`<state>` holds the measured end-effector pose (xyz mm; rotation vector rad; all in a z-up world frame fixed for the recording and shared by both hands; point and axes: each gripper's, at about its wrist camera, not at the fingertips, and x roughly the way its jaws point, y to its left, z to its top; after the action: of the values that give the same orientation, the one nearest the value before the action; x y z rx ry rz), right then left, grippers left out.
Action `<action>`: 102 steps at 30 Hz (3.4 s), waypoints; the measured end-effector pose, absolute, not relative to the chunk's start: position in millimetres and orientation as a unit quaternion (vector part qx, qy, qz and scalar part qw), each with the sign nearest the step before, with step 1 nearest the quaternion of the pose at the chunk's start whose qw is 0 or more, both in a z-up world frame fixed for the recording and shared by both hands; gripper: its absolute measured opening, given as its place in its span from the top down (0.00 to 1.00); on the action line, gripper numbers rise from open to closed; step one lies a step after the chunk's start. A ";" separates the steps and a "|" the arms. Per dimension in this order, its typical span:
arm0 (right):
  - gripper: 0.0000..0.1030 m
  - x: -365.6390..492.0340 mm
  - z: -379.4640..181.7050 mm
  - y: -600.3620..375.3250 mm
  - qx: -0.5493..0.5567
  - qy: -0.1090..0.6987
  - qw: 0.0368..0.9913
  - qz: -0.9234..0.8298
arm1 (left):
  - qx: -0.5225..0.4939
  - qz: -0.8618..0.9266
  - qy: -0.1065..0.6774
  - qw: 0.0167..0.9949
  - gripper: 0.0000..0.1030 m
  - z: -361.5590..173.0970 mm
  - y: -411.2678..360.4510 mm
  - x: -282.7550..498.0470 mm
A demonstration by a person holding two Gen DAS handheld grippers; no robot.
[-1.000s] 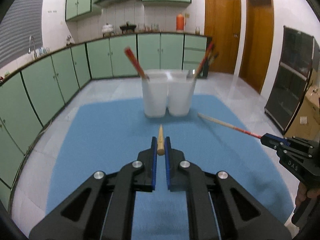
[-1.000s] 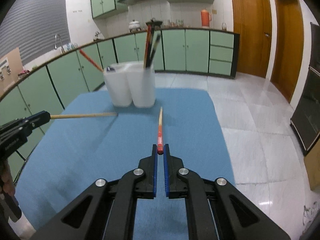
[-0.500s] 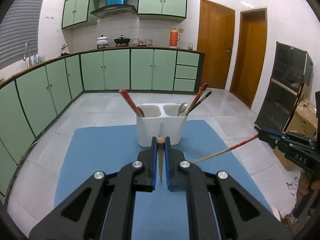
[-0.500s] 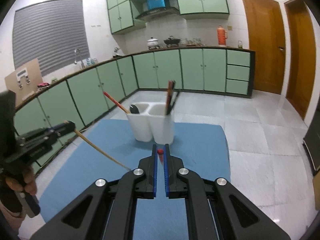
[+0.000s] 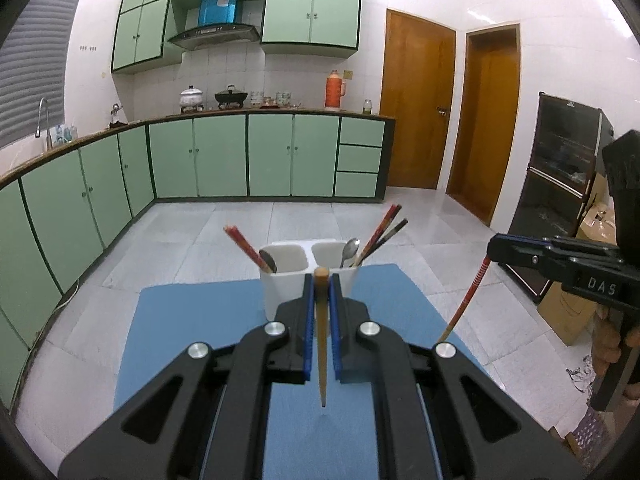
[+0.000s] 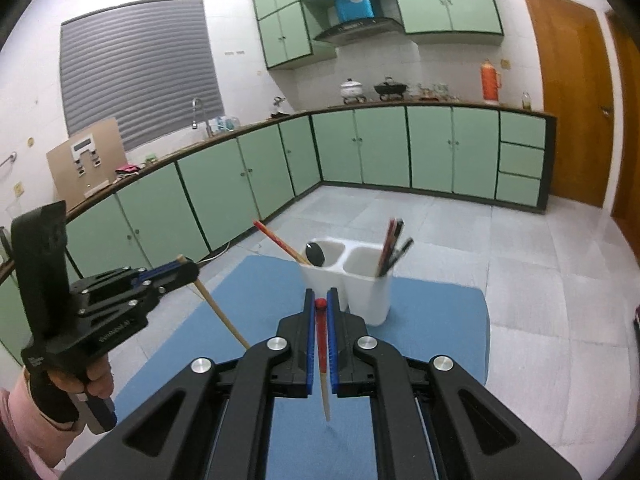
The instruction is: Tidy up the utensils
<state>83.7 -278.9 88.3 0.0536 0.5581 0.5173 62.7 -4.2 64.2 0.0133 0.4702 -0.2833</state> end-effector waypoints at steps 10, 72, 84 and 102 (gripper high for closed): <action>0.95 104.0 135.6 -266.4 0.004 0.229 0.936 0.266 | 0.011 -0.142 0.188 0.972 0.94 99.5 -7.9 84.2; 0.06 114.4 124.8 -287.9 0.047 0.175 0.973 0.140 | 0.013 -0.104 0.174 0.979 0.12 96.3 -12.8 108.7; 0.06 49.5 121.5 -291.8 0.054 0.174 0.973 0.140 | 0.014 -0.084 0.170 0.982 0.06 108.9 -3.9 40.9; 0.06 7.8 129.6 -259.1 0.014 0.160 0.975 0.156 | 0.008 -0.073 0.145 0.987 0.06 126.2 8.1 -4.8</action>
<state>7.8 -259.1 129.6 0.0283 0.3224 0.3154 -4.8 8.1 126.2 0.0151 0.2914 -0.1471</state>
